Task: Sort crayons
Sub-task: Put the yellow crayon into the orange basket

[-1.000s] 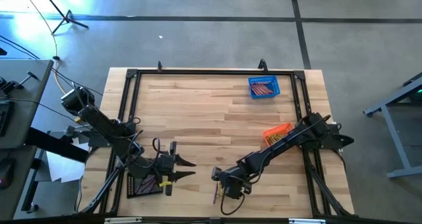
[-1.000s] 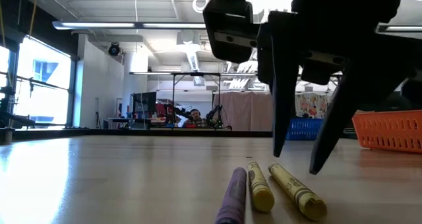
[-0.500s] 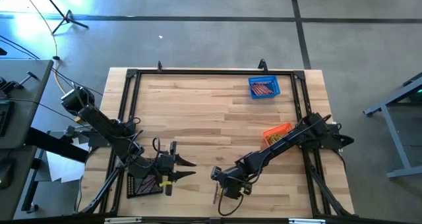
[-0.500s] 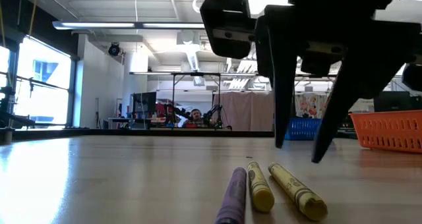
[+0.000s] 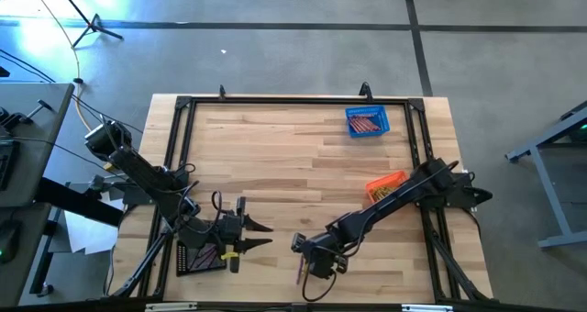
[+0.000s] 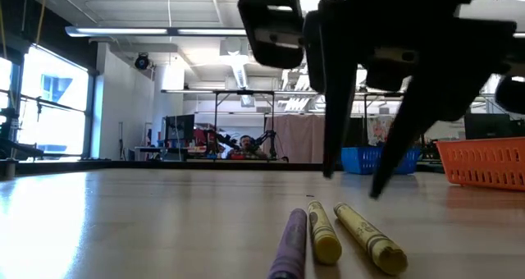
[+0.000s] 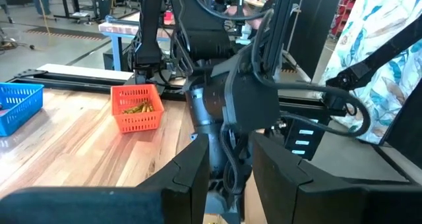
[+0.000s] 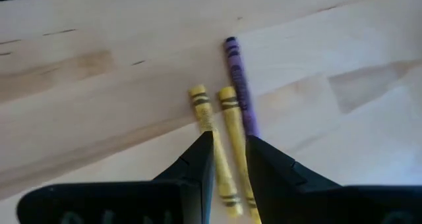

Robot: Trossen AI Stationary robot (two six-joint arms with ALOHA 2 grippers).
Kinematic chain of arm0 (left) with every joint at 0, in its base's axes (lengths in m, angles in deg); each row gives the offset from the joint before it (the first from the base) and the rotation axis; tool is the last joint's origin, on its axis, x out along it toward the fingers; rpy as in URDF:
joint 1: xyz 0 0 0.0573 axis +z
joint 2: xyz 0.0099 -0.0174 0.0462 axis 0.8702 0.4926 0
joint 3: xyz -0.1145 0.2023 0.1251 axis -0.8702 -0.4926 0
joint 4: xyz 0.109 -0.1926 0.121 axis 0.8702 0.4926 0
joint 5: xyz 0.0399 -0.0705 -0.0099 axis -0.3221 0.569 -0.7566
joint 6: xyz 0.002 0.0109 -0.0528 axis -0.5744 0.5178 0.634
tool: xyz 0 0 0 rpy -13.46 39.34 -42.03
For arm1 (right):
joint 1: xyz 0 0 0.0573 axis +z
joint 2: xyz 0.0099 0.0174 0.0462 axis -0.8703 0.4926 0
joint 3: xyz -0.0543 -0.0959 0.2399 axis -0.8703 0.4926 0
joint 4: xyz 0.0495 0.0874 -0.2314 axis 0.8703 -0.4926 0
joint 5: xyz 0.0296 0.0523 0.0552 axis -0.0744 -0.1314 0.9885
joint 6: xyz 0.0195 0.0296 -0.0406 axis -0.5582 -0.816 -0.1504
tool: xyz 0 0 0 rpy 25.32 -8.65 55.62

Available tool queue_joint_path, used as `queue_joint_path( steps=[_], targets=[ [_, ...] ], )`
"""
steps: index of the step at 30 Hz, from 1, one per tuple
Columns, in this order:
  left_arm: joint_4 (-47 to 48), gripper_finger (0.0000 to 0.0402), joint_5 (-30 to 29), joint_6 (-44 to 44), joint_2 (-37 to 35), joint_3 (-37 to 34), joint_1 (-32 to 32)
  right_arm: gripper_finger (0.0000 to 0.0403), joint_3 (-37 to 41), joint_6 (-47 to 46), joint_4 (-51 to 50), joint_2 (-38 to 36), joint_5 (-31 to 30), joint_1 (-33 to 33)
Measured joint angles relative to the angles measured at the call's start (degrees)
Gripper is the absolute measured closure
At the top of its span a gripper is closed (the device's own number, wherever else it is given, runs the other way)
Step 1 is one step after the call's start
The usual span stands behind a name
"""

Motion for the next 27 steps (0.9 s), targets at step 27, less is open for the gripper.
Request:
queue_joint_path(
  steps=[27],
  targets=[
    [-0.29,0.0300,0.44,0.03,0.00,0.00,-0.07,0.0329,-18.09,-22.01,-23.80,11.03,7.20,-1.68]
  ],
)
